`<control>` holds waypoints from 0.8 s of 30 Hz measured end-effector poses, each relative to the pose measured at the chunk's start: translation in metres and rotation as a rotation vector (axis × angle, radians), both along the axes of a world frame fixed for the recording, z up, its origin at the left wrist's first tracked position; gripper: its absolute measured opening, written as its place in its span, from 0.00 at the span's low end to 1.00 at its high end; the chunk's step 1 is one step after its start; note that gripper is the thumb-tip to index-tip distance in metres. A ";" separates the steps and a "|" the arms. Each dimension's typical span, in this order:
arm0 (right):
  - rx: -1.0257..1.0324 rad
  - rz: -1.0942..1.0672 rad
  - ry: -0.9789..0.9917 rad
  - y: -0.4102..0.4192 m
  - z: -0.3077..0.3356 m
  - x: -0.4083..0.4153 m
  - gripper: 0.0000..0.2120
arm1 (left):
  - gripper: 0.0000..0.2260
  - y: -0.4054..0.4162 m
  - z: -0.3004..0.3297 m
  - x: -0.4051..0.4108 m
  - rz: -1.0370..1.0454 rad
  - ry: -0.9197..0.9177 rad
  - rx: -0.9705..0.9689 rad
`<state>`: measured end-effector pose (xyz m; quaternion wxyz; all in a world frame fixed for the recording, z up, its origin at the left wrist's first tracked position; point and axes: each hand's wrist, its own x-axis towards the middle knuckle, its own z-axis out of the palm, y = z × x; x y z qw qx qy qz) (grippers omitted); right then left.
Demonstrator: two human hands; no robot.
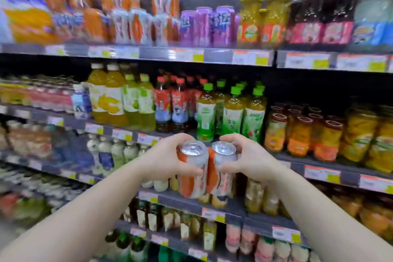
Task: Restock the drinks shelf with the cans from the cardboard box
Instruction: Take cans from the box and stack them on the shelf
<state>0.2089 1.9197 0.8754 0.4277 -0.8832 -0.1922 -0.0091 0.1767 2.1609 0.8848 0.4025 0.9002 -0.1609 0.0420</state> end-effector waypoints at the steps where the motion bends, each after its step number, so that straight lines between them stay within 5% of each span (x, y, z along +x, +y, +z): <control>1: 0.040 0.032 0.016 0.019 0.007 0.011 0.34 | 0.28 0.020 0.004 0.004 0.026 0.007 -0.057; 7: 0.177 0.198 -0.009 0.118 0.052 0.075 0.36 | 0.38 0.119 0.039 0.045 0.152 0.000 -0.369; 15: 0.343 0.276 -0.119 0.194 0.143 0.153 0.36 | 0.36 0.188 0.128 0.123 0.120 -0.207 -0.515; 20: 0.373 0.303 -0.208 0.206 0.213 0.173 0.35 | 0.16 0.207 0.191 0.163 -0.082 -0.308 -0.531; 24: 0.378 0.138 -0.371 0.206 0.260 0.177 0.33 | 0.16 0.206 0.238 0.208 -0.177 -0.415 -0.554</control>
